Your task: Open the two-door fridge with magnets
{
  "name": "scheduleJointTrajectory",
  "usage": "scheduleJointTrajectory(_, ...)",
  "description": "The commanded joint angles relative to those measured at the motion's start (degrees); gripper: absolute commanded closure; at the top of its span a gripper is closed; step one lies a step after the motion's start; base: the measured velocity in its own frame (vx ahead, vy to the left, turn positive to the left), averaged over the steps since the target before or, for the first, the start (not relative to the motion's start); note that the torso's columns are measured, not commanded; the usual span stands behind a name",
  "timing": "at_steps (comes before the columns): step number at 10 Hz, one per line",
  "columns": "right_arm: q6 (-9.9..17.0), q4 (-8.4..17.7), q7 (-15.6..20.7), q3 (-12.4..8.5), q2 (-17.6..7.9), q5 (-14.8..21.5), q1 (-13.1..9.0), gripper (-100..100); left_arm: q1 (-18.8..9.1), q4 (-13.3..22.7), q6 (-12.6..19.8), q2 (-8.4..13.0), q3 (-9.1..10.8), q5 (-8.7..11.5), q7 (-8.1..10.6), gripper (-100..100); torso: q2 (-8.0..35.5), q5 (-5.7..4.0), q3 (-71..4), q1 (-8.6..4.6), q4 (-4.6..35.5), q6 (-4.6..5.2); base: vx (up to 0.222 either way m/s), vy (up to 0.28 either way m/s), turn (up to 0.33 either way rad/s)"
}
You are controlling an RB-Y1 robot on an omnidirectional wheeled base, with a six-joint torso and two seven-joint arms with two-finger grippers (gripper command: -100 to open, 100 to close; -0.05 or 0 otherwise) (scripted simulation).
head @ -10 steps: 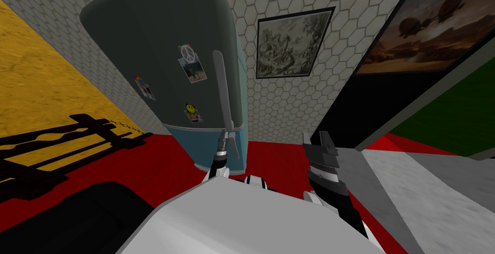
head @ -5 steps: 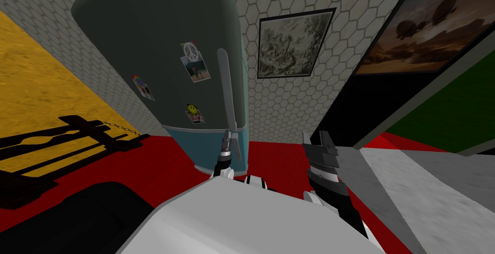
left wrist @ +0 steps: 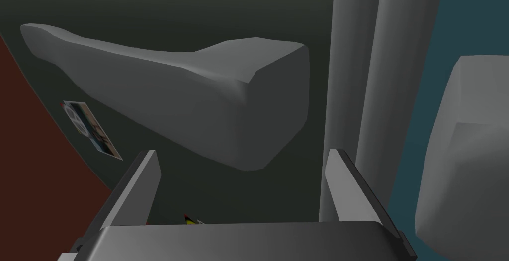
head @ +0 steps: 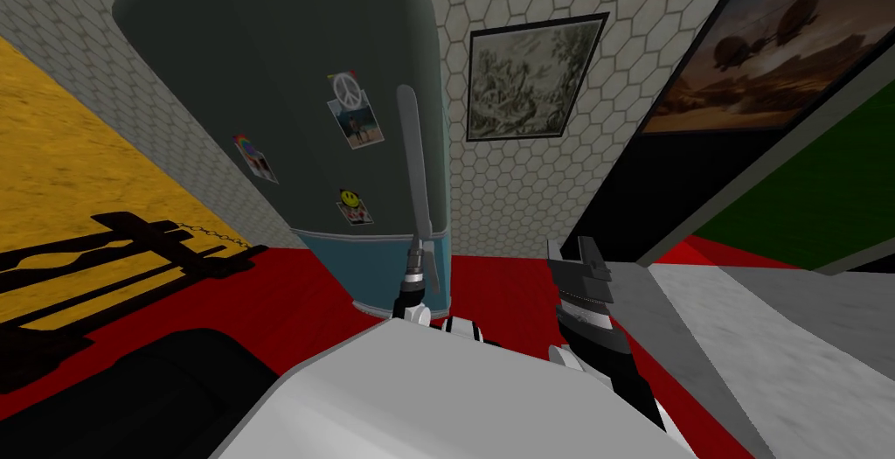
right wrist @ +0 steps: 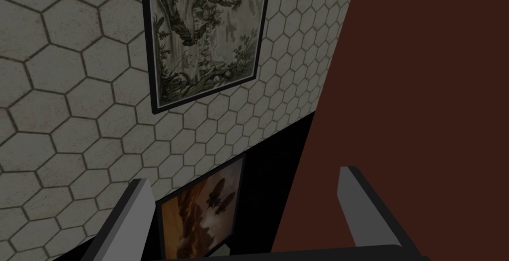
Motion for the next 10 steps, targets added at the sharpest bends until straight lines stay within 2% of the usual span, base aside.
scheduleJointTrajectory(1,0.0,0.0,0.0,0.0,0.0,0.0,0.0,0,0.2,-0.65,0.08,-0.81,-2.61,1.46,-4.39,-100,-0.01,0.01,-0.01,0.05,0.0,0.0,0.002,0.078,-0.018)
scheduleJointTrajectory(2,0.0,0.0,0.0,0.0,0.0,0.0,0.0,0,0.48,-1.06,0.29,-0.66,-2.36,1.27,-3.22,-100,0.01,0.0,0.0,0.02,0.0,-0.02,-0.003,0.028,-0.014)
scheduleJointTrajectory(3,0.0,0.0,0.0,0.0,0.0,0.0,0.0,0,0.01,0.01,-0.07,-0.06,-0.31,0.19,-0.97,100,-0.02,-0.02,-0.01,-0.06,0.0,-0.07,-0.01,-0.056,0.056)
scheduleJointTrajectory(4,0.0,0.0,0.0,0.01,0.01,0.0,0.0,0,-0.19,0.68,-0.22,0.69,1.47,-1.09,0.36,100,-0.02,-0.08,-0.02,-0.27,-0.01,-0.05,-0.014,-0.135,0.072)
scheduleJointTrajectory(5,0.0,0.0,0.0,0.02,0.02,0.0,-0.01,0,-0.19,0.68,-0.22,0.69,1.99,-1.09,2.08,100,-0.38,-0.02,-0.2,-0.27,-0.23,0.04,-0.004,-0.121,0.04)
scheduleJointTrajectory(6,0.0,0.0,0.0,0.01,0.02,0.0,0.0,0,-0.38,1.35,-0.37,1.44,4.3,-2.36,3.78,100,-0.43,-0.03,-0.26,-0.2,-0.21,0.14,0.004,-0.103,0.044)
scheduleJointTrajectory(7,0.0,0.0,0.0,0.01,0.02,0.0,0.0,0,-0.38,1.35,-0.37,1.44,4.3,-2.36,5.42,100,-0.38,-0.01,-0.22,-0.19,-0.21,0.17,-0.001,-0.072,0.026)
scheduleJointTrajectory(8,0.0,0.0,0.0,0.01,0.01,0.0,0.0,0,-0.38,1.35,-0.37,1.44,4.3,-2.36,5.88,100,-0.34,0.01,-0.19,-0.15,-0.21,0.24,0.003,-0.018,0.003)
scheduleJointTrajectory(9,0.0,0.0,0.0,0.0,0.0,0.0,0.0,0,-0.57,2.01,-0.51,2.2,6.6,-3.64,8.2,100,-0.33,0.03,-0.18,-0.13,-0.22,0.28,-0.001,-0.059,0.004)
scheduleJointTrajectory(10,0.0,0.0,0.0,0.01,0.01,0.0,0.0,0,-0.57,2.01,-0.51,2.2,6.6,-3.64,9.3,100,-0.26,-0.03,-0.15,-0.27,-0.15,0.15,0.001,-0.064,0.029)
